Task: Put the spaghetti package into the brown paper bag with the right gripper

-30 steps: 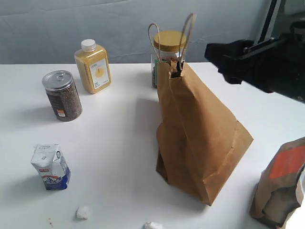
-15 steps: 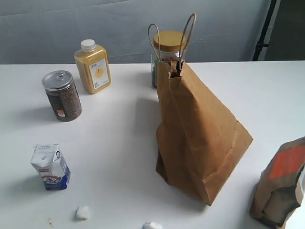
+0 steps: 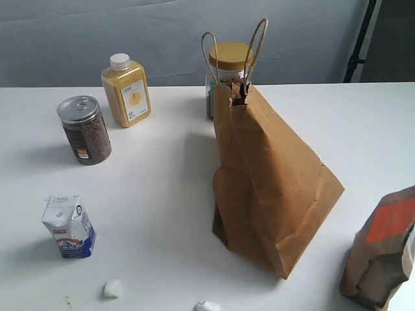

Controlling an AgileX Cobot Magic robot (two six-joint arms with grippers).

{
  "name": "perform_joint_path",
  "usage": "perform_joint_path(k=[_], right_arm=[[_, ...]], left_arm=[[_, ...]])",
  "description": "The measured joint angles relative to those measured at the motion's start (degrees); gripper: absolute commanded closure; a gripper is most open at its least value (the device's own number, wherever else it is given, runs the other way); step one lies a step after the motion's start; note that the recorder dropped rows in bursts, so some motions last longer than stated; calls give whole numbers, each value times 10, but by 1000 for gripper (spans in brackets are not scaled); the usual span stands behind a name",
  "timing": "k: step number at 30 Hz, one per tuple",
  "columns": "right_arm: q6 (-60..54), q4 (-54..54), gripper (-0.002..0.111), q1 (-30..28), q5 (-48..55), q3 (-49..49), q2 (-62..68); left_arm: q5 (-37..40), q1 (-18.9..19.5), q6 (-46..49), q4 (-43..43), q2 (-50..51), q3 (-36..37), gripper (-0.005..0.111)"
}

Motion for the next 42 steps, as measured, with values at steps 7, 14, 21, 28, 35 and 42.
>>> perform_joint_path(k=[7,14,21,28,35,42], right_arm=[[-3,11,108,-15,32,57,-9],[-5,15,108,-18,57,79,-9],[-5,17,108,-18,57,88,-9],[17,17,108,-18,79,88,-9],[35,17,108,-18,95,88,-9],[38,11,108,-18,77,88,-9]], left_arm=[[0,0,0,0,0,0,107],[0,0,0,0,0,0,107],[0,0,0,0,0,0,107],[0,0,0,0,0,0,107],[0,0,0,0,0,0,107],[0,0,0,0,0,0,107]])
